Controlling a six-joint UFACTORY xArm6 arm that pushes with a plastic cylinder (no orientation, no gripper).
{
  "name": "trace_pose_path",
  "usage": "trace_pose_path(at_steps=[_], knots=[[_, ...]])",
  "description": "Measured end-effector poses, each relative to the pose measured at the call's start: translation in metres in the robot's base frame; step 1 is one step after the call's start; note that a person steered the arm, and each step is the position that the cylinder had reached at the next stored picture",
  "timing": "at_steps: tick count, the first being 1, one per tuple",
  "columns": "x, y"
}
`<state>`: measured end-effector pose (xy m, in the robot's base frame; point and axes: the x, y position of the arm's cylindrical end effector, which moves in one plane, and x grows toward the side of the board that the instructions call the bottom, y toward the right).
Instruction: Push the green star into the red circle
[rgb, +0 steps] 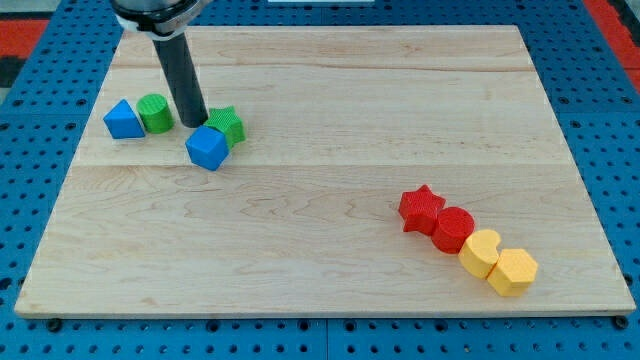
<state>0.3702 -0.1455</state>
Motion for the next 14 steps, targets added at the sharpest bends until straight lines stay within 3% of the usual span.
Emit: trace_pose_path(at_steps=[2, 3, 4, 5, 7, 8, 10, 12, 14], knots=[[0.035, 0.147], [0.069, 0.175], [0.058, 0.178], [0.029, 0.143], [0.019, 0.055], [0.05, 0.061], [0.074, 0.197], [0.104, 0.223], [0.071, 0.231]])
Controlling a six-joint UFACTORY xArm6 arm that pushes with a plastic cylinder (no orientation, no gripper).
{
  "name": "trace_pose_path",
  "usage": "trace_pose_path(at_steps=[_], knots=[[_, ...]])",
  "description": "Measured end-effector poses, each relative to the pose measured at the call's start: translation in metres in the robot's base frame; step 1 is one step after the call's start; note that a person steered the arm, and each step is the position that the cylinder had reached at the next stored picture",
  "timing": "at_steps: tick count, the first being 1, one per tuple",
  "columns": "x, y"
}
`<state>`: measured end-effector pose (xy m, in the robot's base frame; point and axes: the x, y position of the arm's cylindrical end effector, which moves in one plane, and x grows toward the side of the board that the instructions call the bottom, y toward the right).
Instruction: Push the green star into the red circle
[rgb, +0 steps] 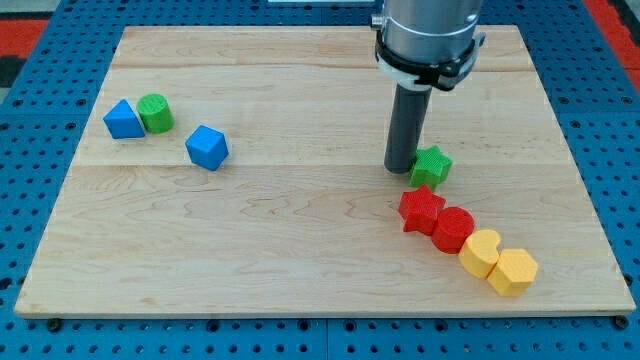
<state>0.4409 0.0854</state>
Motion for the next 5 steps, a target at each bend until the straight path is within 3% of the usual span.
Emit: trace_pose_path(at_steps=[1, 2, 3, 5], knots=[[-0.019, 0.033], [-0.009, 0.065], [0.029, 0.065], [0.048, 0.065]])
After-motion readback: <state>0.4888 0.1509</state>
